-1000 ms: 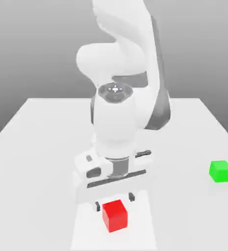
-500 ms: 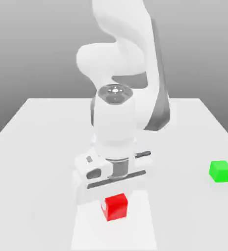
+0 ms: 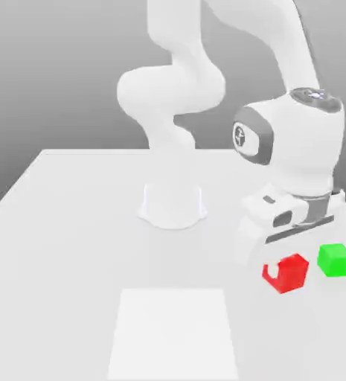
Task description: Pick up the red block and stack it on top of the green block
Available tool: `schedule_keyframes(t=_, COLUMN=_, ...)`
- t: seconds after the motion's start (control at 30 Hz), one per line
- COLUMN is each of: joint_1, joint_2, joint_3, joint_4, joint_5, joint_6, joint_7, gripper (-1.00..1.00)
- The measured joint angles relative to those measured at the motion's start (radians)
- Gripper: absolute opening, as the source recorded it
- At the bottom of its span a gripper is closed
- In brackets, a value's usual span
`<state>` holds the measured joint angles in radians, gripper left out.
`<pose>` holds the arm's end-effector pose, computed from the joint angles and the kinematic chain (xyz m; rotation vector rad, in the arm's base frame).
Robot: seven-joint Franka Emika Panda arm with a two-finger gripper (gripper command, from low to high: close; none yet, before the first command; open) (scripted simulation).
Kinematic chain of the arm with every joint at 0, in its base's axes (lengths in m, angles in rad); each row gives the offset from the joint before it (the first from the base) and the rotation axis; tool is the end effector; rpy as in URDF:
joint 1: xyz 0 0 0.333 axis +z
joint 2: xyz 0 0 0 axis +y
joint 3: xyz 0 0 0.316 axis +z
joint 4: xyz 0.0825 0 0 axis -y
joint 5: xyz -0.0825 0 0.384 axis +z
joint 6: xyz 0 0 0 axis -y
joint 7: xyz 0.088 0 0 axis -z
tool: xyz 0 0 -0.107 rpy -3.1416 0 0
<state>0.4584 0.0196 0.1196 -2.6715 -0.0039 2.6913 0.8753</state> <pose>0.3501 0.2288 0.2306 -3.1071 0.4598 0.0003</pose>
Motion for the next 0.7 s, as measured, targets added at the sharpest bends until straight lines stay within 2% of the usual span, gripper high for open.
schedule_keyframes(t=0.4, joint_1=0.283, joint_2=-0.055, joint_3=0.140, joint_4=-0.010, joint_5=0.025, joint_6=-0.043, joint_7=0.330, gripper=-1.00)
schedule_keyframes(t=0.6, joint_1=0.322, joint_2=0.125, joint_3=0.089, joint_4=-0.002, joint_5=-0.089, joint_6=0.124, joint_7=0.440, gripper=-1.00)
schedule_keyframes(t=0.63, joint_1=0.326, joint_2=0.146, joint_3=0.081, joint_4=-0.001, joint_5=-0.105, joint_6=0.143, joint_7=0.452, gripper=1.00)
schedule_keyframes(t=0.7, joint_1=0.326, joint_2=0.146, joint_3=0.081, joint_4=-0.001, joint_5=-0.105, joint_6=0.143, joint_7=0.452, gripper=1.00)
